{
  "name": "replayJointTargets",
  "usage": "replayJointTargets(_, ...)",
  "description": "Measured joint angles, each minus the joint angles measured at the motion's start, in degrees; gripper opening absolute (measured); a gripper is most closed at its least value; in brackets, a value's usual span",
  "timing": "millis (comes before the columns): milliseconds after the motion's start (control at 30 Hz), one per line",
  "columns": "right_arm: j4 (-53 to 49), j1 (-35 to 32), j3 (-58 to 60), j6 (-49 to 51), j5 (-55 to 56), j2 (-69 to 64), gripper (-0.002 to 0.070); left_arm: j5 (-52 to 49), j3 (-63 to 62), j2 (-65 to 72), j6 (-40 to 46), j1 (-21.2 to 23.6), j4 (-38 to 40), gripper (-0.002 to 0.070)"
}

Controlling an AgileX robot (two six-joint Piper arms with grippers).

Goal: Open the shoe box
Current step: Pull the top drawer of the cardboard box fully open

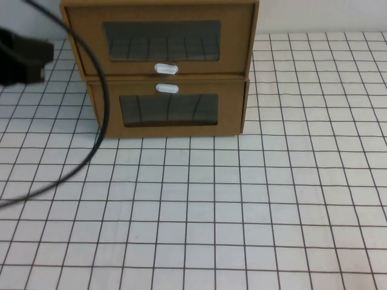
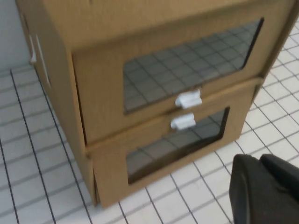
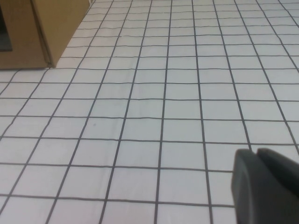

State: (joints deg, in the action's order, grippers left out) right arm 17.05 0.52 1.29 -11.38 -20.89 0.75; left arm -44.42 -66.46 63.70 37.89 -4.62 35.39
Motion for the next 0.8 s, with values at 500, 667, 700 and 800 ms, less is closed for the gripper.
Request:
replayJointTargets(500, 0.00, 0.00, 0.00, 0.00, 0.00, 0.00, -0.0014, -10.22, -45.14, 35.67, 4.36, -0.74, 7.36, -0.0002)
replayJointTargets(667, 0.00, -0.09, 0.00, 0.00, 0.00, 0.00, -0.0014, -9.99, -50.25, 42.32, 4.36, -3.37, 7.92, -0.0002)
replayJointTargets(700, 0.00, -0.09, 0.00, 0.00, 0.00, 0.00, -0.0014, -9.88, -50.95, 43.40, 4.48, -4.15, 7.92, -0.0002)
replayJointTargets(800, 0.00, -0.09, 0.00, 0.00, 0.00, 0.00, -0.0013, -9.73, -52.61, 45.92, 4.70, -6.26, 8.05, -0.0002)
